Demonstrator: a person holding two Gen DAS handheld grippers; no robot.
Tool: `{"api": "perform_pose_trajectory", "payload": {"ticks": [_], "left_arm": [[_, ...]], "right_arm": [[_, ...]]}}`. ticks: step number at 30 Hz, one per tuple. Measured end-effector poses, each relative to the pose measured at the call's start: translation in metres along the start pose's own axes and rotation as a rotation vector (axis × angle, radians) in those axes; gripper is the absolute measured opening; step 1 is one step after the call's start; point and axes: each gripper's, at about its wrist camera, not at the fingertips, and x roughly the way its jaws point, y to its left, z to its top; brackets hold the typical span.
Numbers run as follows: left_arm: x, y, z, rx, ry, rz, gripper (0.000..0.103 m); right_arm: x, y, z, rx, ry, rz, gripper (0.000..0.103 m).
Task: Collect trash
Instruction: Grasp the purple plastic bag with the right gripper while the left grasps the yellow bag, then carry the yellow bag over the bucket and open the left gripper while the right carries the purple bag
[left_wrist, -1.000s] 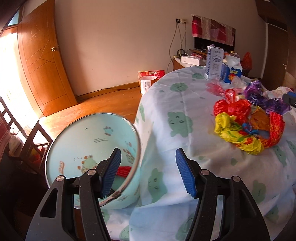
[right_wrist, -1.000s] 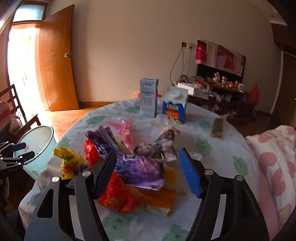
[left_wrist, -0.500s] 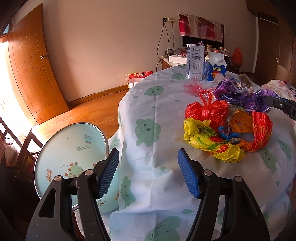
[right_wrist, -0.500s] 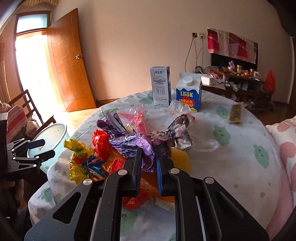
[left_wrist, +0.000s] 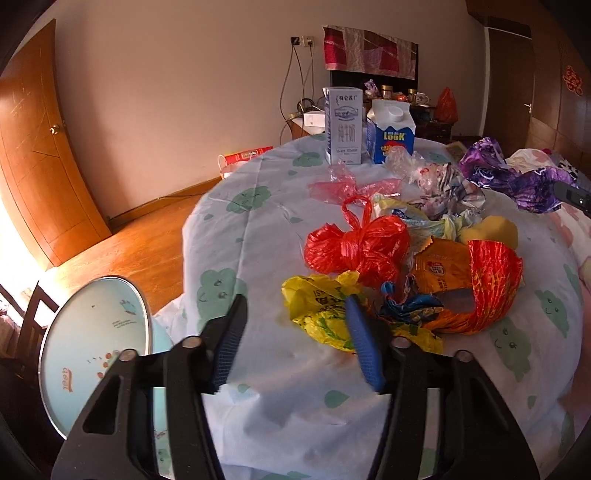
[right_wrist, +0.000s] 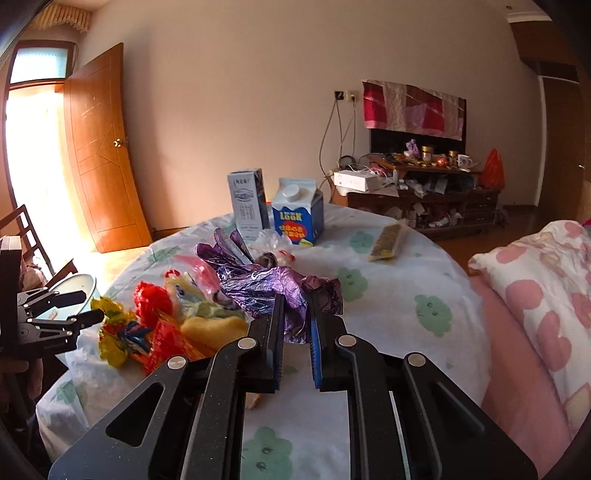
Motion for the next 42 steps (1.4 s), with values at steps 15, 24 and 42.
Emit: {"api": "perform_pose_trajectory", "payload": {"ticks": [15, 24, 42], "left_arm": [[-0.046, 0.039, -0.002, -0.075, -0.086, 0.077, 0.013], [-0.058, 0.087, -0.011, -0.153, -0.094, 0.174, 0.013], [-0.073, 0.141, -0.029, -0.219, -0.087, 0.278, 0.013]], "right_arm": [[-0.005, 0.023, 0.0, -0.009, -0.03, 0.059, 0.013], [0.018, 0.074, 0.019, -0.069, -0.031, 0.119, 0.013], [0.069, 0.169, 0.034, -0.159, 0.01, 0.231, 0.013]]}}
